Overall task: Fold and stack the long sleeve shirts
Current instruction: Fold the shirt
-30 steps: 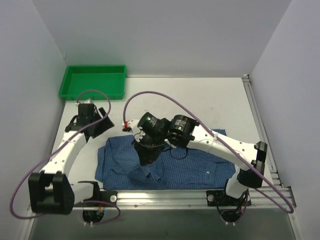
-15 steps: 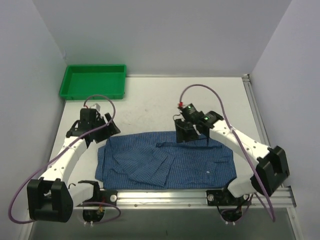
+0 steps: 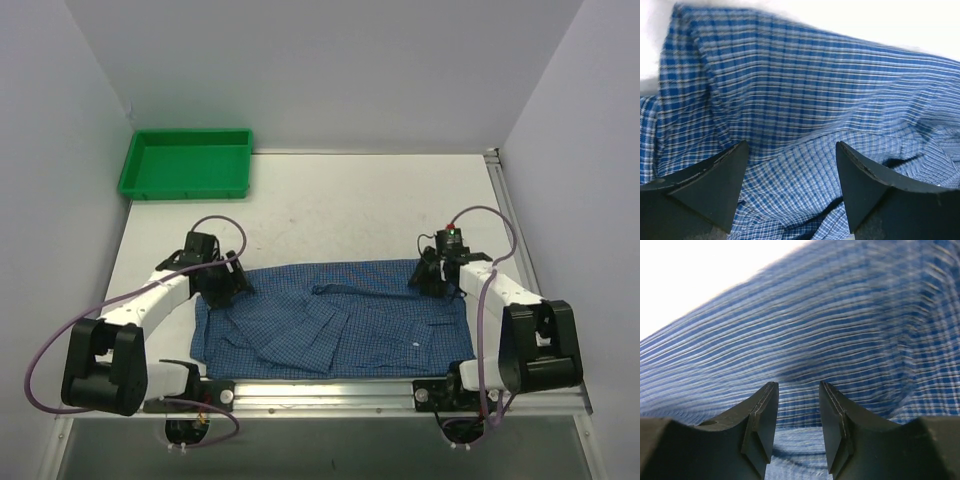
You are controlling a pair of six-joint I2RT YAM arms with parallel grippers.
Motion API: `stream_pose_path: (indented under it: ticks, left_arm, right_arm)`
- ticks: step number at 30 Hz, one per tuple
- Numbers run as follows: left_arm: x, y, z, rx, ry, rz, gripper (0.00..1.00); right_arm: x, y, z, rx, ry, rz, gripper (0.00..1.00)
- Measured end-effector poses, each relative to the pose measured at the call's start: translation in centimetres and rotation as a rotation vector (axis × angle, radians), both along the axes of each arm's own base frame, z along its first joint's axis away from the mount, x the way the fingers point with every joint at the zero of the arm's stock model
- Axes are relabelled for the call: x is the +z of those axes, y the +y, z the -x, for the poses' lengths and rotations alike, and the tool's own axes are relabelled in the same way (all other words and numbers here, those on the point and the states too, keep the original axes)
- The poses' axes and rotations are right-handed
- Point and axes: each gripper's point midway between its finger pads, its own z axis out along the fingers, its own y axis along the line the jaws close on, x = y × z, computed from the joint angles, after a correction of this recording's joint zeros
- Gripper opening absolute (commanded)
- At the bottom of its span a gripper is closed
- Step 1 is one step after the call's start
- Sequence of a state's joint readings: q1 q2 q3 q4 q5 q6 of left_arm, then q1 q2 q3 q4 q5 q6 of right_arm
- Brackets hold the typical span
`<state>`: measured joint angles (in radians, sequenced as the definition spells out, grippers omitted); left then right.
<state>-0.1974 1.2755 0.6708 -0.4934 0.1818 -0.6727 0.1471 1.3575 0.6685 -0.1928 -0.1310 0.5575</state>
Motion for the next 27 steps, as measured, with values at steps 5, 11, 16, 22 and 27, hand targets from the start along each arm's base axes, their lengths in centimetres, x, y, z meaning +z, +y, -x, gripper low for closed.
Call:
stream_pose_path:
  ticks: [5,11,16,22,27]
  left_arm:
    - [-1.9,1.5,1.1,0.101,0.075,0.037,0.80]
    - [-1.8,2.2,0.8,0.182,0.095,0.120,0.80]
    - [-1.8,2.0,0.2,0.183,0.125,0.145,0.80]
    - [-0.7,2.3,-1.3,0.155,0.095,0.113,0.89]
    - [2.9,0.1,-1.6,0.046,-0.036,0.066,0.92]
  right_arm:
    - [-1.5,-1.9,0.5,-0.151,-0.009,-0.090,0.39]
    - [-1.4,-4.2,0.7,-0.312,-0.060,-0.205,0.39]
    - [-1.2,-4.5,0.1,-0.303,-0.054,-0.231,0.39]
    - [-0.4,-3.9,-0.4,-0.231,-0.074,-0.215,0.39]
    - [2.3,-1.5,-1.8,-0.104,-0.151,-0.204,0.39]
